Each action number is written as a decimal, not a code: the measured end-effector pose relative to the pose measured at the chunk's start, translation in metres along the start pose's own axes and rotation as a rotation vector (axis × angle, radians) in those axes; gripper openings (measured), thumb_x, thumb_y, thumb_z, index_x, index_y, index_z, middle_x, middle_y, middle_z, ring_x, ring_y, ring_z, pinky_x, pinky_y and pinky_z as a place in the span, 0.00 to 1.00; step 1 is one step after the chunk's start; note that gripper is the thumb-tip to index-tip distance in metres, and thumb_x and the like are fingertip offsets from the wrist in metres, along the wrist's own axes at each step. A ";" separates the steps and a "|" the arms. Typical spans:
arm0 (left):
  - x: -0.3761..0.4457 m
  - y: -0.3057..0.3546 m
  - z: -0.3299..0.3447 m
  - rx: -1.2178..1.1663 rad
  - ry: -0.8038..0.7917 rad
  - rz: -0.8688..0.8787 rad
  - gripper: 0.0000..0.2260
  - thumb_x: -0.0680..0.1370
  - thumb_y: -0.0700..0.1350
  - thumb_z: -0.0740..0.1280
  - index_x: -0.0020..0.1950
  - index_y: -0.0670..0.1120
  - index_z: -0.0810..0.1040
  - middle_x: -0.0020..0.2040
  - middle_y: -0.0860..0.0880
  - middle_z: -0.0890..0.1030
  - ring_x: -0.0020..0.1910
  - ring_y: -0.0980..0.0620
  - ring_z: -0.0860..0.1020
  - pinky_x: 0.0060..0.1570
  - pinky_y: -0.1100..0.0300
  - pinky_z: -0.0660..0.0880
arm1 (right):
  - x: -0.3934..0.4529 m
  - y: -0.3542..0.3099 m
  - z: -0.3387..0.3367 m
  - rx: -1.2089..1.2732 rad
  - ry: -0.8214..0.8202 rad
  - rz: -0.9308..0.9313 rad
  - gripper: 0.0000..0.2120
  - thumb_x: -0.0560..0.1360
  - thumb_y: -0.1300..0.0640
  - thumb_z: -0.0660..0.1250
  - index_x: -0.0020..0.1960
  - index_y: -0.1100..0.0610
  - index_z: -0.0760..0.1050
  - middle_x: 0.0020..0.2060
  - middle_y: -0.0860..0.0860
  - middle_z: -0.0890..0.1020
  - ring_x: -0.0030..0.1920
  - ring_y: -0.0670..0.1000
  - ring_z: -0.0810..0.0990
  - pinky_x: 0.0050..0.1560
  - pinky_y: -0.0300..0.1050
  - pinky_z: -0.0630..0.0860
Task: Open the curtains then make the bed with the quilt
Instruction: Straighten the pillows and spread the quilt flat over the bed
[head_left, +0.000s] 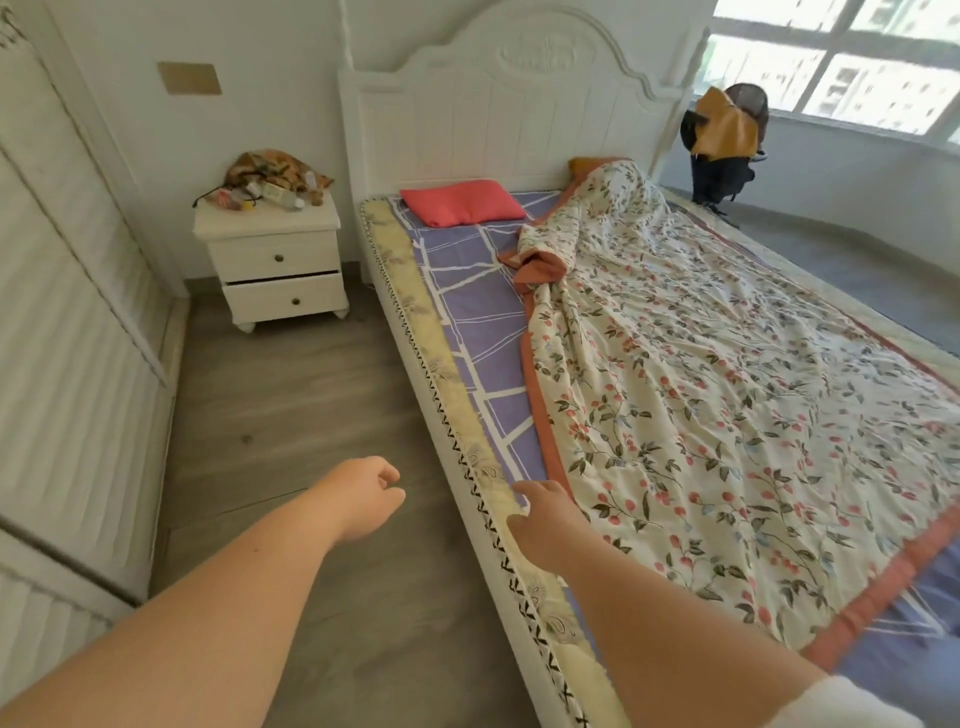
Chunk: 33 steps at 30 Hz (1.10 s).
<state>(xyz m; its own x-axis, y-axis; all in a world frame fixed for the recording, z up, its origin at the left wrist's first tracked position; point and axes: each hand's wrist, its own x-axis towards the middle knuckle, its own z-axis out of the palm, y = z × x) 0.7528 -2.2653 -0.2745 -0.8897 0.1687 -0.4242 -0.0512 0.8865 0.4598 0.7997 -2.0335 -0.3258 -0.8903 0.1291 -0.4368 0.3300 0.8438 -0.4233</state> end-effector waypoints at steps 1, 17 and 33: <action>0.008 0.004 -0.004 0.007 -0.012 0.013 0.16 0.77 0.51 0.62 0.64 0.51 0.72 0.63 0.51 0.76 0.59 0.51 0.74 0.55 0.62 0.68 | 0.006 0.000 -0.002 0.020 0.006 0.019 0.25 0.78 0.50 0.58 0.74 0.48 0.59 0.74 0.50 0.58 0.66 0.55 0.71 0.62 0.54 0.72; 0.246 0.068 -0.156 0.034 0.063 0.074 0.16 0.78 0.51 0.61 0.66 0.53 0.71 0.64 0.51 0.74 0.60 0.53 0.73 0.54 0.61 0.69 | 0.268 -0.076 -0.136 0.064 0.077 0.025 0.26 0.78 0.54 0.56 0.75 0.48 0.56 0.75 0.49 0.55 0.60 0.56 0.75 0.55 0.51 0.77; 0.494 -0.037 -0.373 0.073 0.064 0.128 0.18 0.78 0.51 0.61 0.68 0.51 0.69 0.68 0.50 0.72 0.65 0.51 0.71 0.65 0.56 0.68 | 0.512 -0.294 -0.182 0.089 0.145 0.027 0.25 0.78 0.55 0.58 0.74 0.50 0.58 0.73 0.49 0.56 0.59 0.57 0.77 0.58 0.52 0.75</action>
<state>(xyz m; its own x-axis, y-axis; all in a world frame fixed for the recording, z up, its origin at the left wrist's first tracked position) 0.1458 -2.3757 -0.2098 -0.9139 0.2571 -0.3141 0.0960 0.8888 0.4481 0.1897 -2.1209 -0.2810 -0.9145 0.2302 -0.3327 0.3752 0.7903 -0.4844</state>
